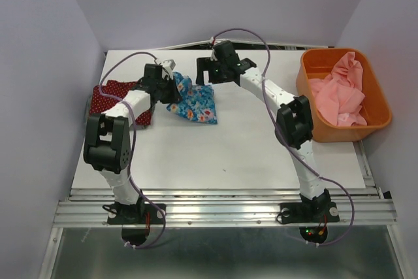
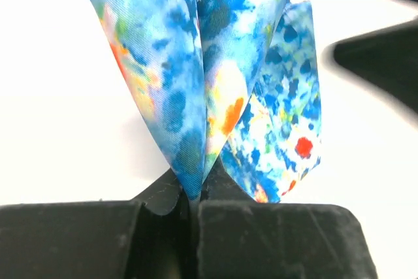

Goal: Fold and stack the skirts
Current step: Neatly place the folded skirt to the corner

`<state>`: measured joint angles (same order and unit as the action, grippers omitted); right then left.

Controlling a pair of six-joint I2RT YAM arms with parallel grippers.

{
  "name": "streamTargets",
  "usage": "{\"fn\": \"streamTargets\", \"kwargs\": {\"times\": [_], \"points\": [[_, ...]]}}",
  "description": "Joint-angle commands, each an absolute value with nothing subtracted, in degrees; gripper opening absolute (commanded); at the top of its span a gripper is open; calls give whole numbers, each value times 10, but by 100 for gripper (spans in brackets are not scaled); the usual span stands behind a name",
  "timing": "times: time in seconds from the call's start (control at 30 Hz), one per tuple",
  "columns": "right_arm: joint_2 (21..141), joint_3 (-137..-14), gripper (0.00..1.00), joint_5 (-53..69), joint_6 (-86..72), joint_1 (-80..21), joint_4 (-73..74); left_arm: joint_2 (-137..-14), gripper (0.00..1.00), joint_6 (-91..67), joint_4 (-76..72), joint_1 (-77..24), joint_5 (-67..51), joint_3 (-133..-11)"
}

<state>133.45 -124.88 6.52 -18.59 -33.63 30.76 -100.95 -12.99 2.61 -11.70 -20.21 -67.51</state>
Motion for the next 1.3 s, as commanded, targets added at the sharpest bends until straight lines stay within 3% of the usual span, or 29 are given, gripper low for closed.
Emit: {"fn": "streamTargets", "kwargs": {"times": [0.0,0.33,0.87,1.27], "points": [[1243,-1210,100,58,-158,-315,278,-964,0,24,203,-85,-158,-739],[1199,-1121,100,70,-140,-301,272,-937,0,118,321,-33,-152,-827],[1213,-1123,100,87,-143,-301,274,-928,0,144,375,48,-185,-941],[1223,-1127,100,97,-145,-301,281,-929,0,164,387,115,-222,-943]]}}
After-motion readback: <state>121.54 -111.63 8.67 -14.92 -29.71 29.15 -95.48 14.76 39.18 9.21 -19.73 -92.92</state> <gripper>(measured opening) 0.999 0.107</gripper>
